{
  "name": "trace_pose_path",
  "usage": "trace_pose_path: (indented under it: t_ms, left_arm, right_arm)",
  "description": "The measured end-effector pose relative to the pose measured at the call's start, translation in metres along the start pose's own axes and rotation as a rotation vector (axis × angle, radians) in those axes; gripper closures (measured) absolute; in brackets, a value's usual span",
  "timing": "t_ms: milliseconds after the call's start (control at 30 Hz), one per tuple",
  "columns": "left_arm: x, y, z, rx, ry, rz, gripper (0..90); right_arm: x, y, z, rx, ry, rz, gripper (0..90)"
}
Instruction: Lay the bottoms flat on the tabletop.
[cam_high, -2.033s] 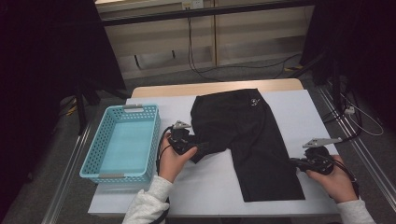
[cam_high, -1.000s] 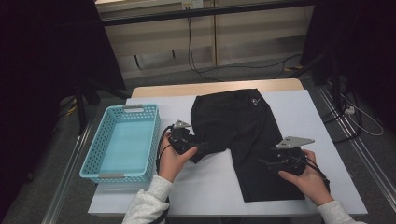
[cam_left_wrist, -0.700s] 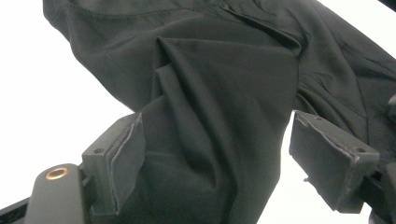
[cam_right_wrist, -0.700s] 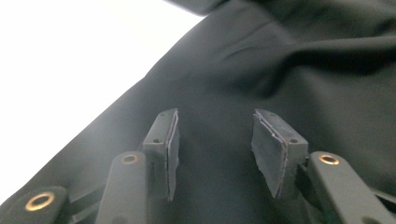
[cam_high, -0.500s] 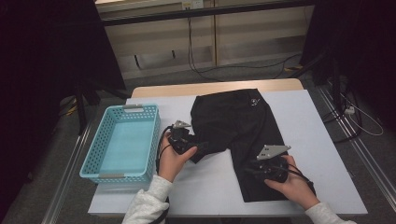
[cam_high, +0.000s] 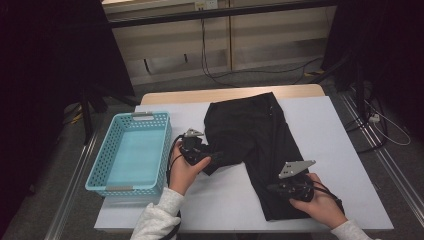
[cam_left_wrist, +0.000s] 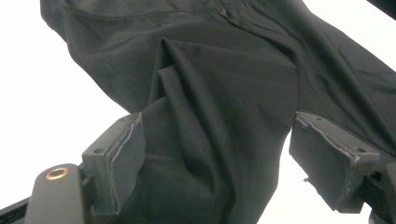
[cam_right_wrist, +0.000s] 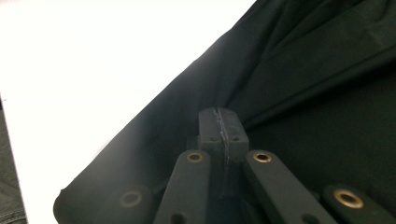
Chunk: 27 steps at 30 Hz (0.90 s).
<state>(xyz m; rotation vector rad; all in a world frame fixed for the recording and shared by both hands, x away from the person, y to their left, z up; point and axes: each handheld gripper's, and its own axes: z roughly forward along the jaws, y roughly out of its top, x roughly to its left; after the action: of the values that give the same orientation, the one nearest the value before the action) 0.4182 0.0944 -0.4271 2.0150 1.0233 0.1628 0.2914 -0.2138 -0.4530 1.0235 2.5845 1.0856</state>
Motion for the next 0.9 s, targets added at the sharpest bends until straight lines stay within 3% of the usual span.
trace_pose_path:
  t_ms: [67, 167, 267, 433, 600, 767, 833, 900]
  left_arm:
    - [0.000, 0.000, 0.000, 0.002, -0.001, 0.004, 19.0]
    - [-0.001, 0.000, 0.001, 0.002, -0.002, 0.005, 19.0]
    - [0.000, 0.000, 0.001, 0.012, 0.001, 0.009, 18.9]
    - [0.000, 0.000, 0.001, 0.009, 0.001, 0.011, 18.8]
    - [-0.001, 0.000, 0.001, 0.010, 0.001, 0.012, 18.8]
    - [-0.002, 0.000, 0.002, 0.014, -0.002, 0.015, 18.8]
    - [-0.002, 0.000, 0.003, 0.012, -0.001, 0.013, 18.8]
    - [-0.002, -0.001, 0.003, 0.014, -0.002, 0.012, 18.8]
  right_arm:
    - [0.000, 0.001, 0.000, -0.001, -0.005, -0.004, 83.7]
    - [-0.008, 0.004, -0.006, -0.052, -0.036, 0.009, 67.7]
    - [-0.026, 0.006, -0.013, -0.097, -0.126, 0.044, 53.4]
    - [-0.065, 0.005, -0.023, -0.154, -0.265, 0.159, 48.0]
    - [-0.103, 0.007, -0.024, -0.161, -0.392, 0.256, 46.9]
    - [-0.129, 0.007, -0.014, -0.133, -0.440, 0.315, 46.8]
    - [-0.137, 0.006, -0.009, -0.090, -0.463, 0.332, 47.0]
    - [-0.141, 0.005, -0.006, -0.097, -0.452, 0.367, 47.1]
